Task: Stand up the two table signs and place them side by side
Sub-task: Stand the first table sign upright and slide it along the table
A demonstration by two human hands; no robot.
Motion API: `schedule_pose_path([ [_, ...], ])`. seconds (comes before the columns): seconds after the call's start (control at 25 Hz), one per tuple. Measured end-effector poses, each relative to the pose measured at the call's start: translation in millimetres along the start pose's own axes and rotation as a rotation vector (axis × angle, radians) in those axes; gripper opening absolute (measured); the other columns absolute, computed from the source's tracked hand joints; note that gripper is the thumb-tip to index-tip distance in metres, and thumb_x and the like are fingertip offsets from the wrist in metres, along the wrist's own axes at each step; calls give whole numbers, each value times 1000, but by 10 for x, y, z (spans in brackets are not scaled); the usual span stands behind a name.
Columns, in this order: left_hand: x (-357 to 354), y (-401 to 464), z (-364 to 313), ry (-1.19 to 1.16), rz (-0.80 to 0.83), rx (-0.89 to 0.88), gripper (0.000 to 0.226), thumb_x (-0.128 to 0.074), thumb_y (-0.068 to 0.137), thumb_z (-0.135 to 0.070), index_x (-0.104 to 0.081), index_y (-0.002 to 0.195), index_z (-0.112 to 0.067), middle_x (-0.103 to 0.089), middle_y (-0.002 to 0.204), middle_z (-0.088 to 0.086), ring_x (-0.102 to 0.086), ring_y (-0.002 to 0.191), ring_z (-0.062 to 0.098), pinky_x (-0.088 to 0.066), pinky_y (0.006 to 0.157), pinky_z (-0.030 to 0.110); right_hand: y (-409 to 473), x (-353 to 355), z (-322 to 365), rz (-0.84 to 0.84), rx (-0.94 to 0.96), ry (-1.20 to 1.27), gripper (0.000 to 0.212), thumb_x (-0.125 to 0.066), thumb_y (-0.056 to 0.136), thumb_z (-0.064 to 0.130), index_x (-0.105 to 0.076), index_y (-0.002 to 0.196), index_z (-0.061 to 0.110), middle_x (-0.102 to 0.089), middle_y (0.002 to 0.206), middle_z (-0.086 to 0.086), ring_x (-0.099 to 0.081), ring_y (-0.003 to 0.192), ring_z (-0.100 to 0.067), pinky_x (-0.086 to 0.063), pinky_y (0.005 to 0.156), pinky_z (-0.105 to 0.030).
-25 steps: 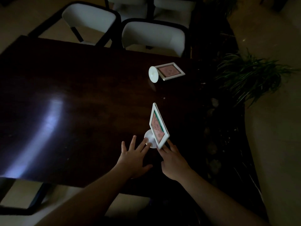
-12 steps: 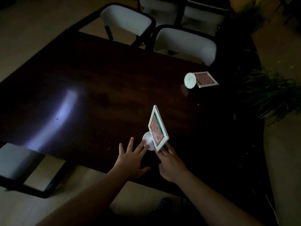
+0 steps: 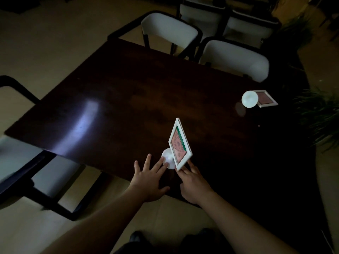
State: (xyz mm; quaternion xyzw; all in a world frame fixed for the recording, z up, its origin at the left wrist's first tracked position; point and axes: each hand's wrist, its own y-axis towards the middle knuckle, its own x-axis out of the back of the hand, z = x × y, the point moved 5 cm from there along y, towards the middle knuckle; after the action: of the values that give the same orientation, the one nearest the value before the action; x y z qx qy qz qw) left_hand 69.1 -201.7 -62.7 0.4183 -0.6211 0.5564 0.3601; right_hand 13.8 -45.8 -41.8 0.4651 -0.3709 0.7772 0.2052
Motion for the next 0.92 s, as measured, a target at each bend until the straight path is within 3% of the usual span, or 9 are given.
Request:
schedule_pose_path([
  [0.28, 75, -72, 615, -22, 15, 52, 92, -29, 82, -79, 12, 153, -37, 19, 163, -11, 23, 146, 37, -1, 110, 74, 457, -2, 493, 29, 18, -23, 73, -46, 96, 23, -8, 158, 22, -6, 167, -1, 9, 151, -31, -7, 122, -50],
  [0.92, 486, 578, 1659, -69, 10, 243, 95, -22, 78, -85, 6, 155, -36, 14, 164, -12, 19, 147, 38, -6, 108, 75, 1891, 489, 853, 84, 211, -109, 69, -45, 96, 24, -15, 157, 18, -10, 167, -3, 6, 151, -35, -6, 121, -52],
])
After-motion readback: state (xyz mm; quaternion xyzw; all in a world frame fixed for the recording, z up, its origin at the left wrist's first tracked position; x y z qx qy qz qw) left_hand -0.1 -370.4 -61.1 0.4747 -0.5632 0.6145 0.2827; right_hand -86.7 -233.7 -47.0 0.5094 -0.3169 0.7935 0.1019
